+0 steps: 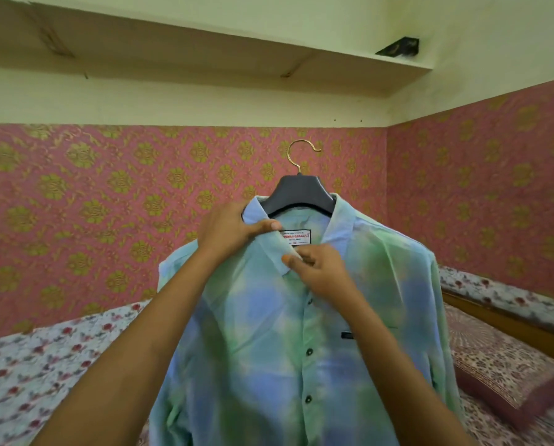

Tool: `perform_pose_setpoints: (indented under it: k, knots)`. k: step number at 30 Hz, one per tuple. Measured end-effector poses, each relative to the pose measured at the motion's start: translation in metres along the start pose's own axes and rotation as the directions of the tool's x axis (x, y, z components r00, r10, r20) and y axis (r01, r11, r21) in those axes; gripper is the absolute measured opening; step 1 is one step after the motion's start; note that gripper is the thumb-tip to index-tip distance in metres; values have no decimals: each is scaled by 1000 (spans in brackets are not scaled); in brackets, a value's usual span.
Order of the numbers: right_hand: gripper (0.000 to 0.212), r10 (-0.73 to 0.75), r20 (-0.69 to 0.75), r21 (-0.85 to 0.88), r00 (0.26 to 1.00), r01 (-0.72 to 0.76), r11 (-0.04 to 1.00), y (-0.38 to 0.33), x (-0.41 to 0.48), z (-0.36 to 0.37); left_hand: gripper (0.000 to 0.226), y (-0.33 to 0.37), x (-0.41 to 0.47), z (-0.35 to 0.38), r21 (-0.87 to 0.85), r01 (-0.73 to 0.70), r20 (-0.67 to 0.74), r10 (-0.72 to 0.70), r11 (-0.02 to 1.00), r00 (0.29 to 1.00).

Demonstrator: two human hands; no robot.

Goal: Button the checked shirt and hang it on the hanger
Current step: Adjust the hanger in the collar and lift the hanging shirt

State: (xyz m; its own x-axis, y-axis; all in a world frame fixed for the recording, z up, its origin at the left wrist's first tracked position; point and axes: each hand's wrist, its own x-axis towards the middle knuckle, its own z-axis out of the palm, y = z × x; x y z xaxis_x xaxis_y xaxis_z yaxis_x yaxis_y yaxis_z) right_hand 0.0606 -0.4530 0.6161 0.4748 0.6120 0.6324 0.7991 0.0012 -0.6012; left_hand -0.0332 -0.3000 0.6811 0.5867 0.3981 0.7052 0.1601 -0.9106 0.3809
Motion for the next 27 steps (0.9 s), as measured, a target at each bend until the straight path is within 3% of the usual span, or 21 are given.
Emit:
perform_pose_setpoints:
  k: [1, 2, 4, 5, 6, 8, 10, 11, 12, 14, 17, 19, 23, 27]
  knots:
    - [43, -8, 76, 136, 997, -2, 991, 2, 0, -6, 70, -1, -1, -2, 4, -14, 14, 14, 1000, 1000]
    - [39, -23, 158, 154, 987, -2, 988, 2, 0, -12, 65, -1, -3, -2, 12, -19, 29, 19, 1000, 999]
    - [32, 25, 274, -258, 961, 48, 965, 3, 1, -13, 47, 2, -7, 1, 14, -4, 42, 3, 1000, 999]
    - [32, 39, 284, -480, 958, 107, 871, 3, 1, -11, 46, 5, -10, 2, 4, 4, 45, -5, 1000, 999]
    - [33, 0, 249, -594, 969, 153, 790, 4, -1, -10, 50, 5, -11, 4, -11, 16, 49, -15, 1000, 999]
    - [35, -231, 49, -551, 972, 219, 805, 8, -5, -14, 60, 4, -11, 5, -18, 42, 41, -41, 999, 998]
    - [42, -379, -274, -500, 884, 205, 841, 22, -7, -34, 78, 0, -7, 3, -11, 63, 24, -62, 998, 998]
    - [51, -363, -392, -501, 845, 134, 855, 29, -4, -46, 84, -2, -4, 2, 1, 66, 18, -66, 998, 998]
    - [64, -282, -441, -499, 852, 29, 866, 37, -2, -57, 88, -1, -2, 1, 6, 61, 13, -61, 998, 998]
    - [81, -56, -370, -484, 927, -141, 863, 48, 7, -74, 88, 7, 2, -1, 3, 42, 8, -42, 999, 999]
    - [65, 62, -305, -458, 950, -204, 865, 57, 19, -96, 70, 26, 6, 1, -15, 23, 14, -22, 1000, 1000]
    - [63, 72, -344, -403, 936, -216, 889, 57, 22, -106, 61, 35, 7, 3, -36, -9, 6, 10, 999, 1000]
    - [62, 1, -526, -394, 850, -245, 886, 62, 24, -118, 83, 41, 10, 7, 25, -113, 49, 111, 993, 993]
    - [61, 17, -504, -403, 863, -253, 880, 67, 27, -127, 91, 44, 9, 12, 125, -105, 89, 95, 987, 992]
